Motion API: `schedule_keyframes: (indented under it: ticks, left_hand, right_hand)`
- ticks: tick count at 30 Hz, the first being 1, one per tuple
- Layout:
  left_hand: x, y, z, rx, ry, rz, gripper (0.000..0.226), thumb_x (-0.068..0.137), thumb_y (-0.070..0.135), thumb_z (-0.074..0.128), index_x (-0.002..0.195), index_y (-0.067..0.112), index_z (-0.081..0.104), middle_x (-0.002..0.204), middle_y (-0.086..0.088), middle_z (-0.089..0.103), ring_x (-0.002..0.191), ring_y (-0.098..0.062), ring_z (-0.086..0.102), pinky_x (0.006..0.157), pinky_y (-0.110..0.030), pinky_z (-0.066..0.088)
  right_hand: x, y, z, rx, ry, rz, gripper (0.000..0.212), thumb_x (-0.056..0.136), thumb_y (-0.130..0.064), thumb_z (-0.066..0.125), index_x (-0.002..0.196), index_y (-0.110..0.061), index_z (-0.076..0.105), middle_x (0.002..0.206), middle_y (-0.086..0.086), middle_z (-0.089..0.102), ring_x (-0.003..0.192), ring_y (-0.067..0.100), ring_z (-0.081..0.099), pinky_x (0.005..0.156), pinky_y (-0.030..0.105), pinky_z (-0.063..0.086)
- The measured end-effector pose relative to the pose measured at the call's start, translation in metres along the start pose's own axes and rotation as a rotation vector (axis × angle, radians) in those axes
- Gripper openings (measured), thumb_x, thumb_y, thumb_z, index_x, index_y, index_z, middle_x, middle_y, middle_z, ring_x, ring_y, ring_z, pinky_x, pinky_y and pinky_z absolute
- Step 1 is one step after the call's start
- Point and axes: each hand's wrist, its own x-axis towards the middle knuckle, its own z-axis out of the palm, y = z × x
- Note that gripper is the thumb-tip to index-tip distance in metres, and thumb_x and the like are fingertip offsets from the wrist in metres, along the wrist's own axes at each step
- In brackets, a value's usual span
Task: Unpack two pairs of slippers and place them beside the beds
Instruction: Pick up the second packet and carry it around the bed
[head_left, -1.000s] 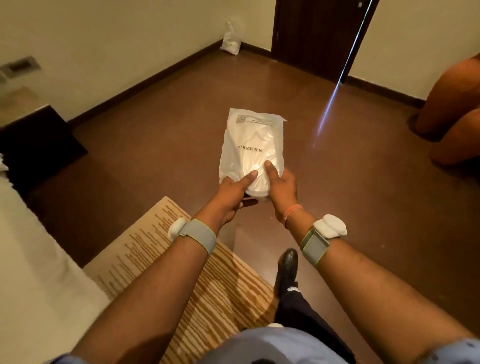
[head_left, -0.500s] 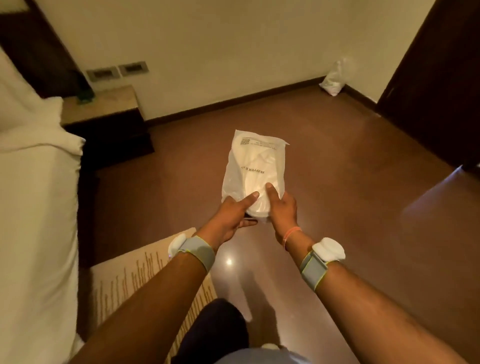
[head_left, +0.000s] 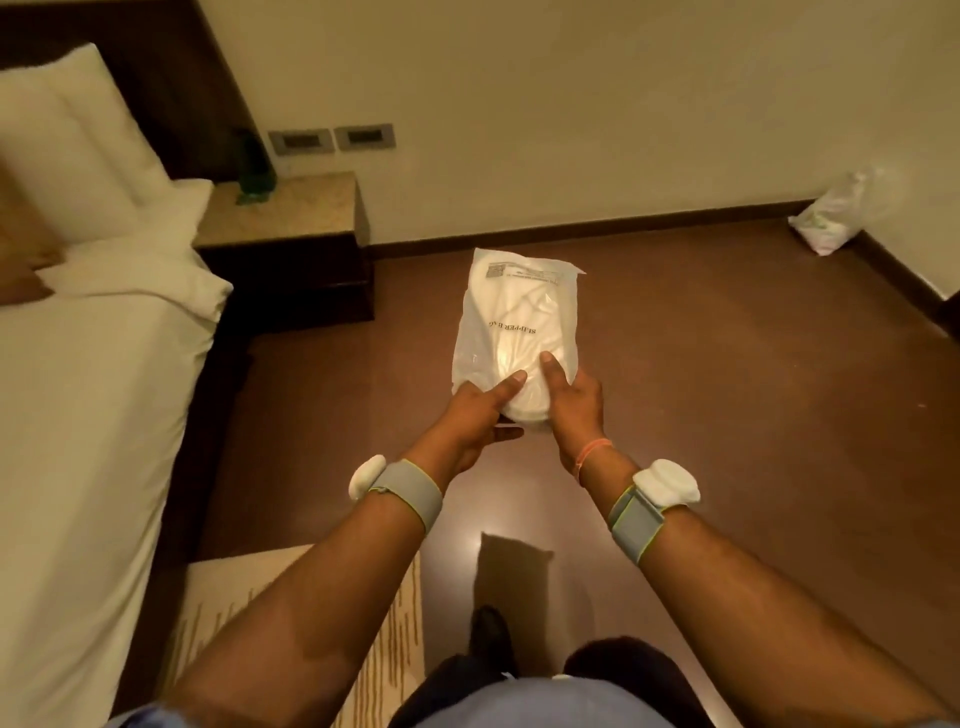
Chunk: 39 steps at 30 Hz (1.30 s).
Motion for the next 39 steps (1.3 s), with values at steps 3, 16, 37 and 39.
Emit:
schedule_keyframes:
  ticks: [3,16,37,39]
  left_hand:
    - [0.043,0.027,-0.006,0.000,0.035,0.010,0.019,0.088,0.031,0.070,0.102,0.025,0.058,0.104,-0.001,0.071,0.093,-0.023,0.070,0.076,-0.038,0.061]
    - [0.264,0.138,-0.016,-0.233,0.429,0.066,0.035,0.091,0.031,0.067,0.122,0.016,0.059,0.109,-0.007,0.071,0.092,-0.024,0.069,0.076,-0.036,0.060]
    - [0.365,0.205,-0.218,-0.635,0.897,0.172,0.014,0.090,0.023,0.069,0.099,0.023,0.059,0.103,-0.004,0.071,0.097,-0.026,0.069,0.090,-0.050,0.056]
    - [0.366,0.204,-0.245,-0.676,0.962,0.175,0.019,0.090,0.023,0.070,0.104,0.025,0.058,0.105,-0.003,0.071,0.096,-0.023,0.069,0.081,-0.044,0.060]
  right_hand:
    - [0.048,-0.013,0.023,0.016,-0.056,-0.013,0.027,0.091,-0.034,0.062,0.111,-0.016,0.065,0.102,0.007,0.072,0.091,0.020,0.070,0.078,0.034,0.059]
    - [0.324,-0.052,0.143,-0.119,-0.468,0.055,0.031,0.092,-0.030,0.061,0.117,-0.011,0.064,0.108,0.011,0.071,0.093,0.024,0.070,0.074,0.031,0.059]
    - [0.414,-0.022,0.428,-0.326,-1.009,0.153,0.035,0.094,-0.025,0.060,0.121,-0.004,0.061,0.109,0.013,0.068,0.094,0.026,0.068,0.070,0.025,0.056]
    - [0.408,-0.010,0.459,-0.355,-1.068,0.201,0.032,0.093,-0.026,0.060,0.119,-0.007,0.061,0.109,0.012,0.069,0.094,0.026,0.068,0.074,0.029,0.057]
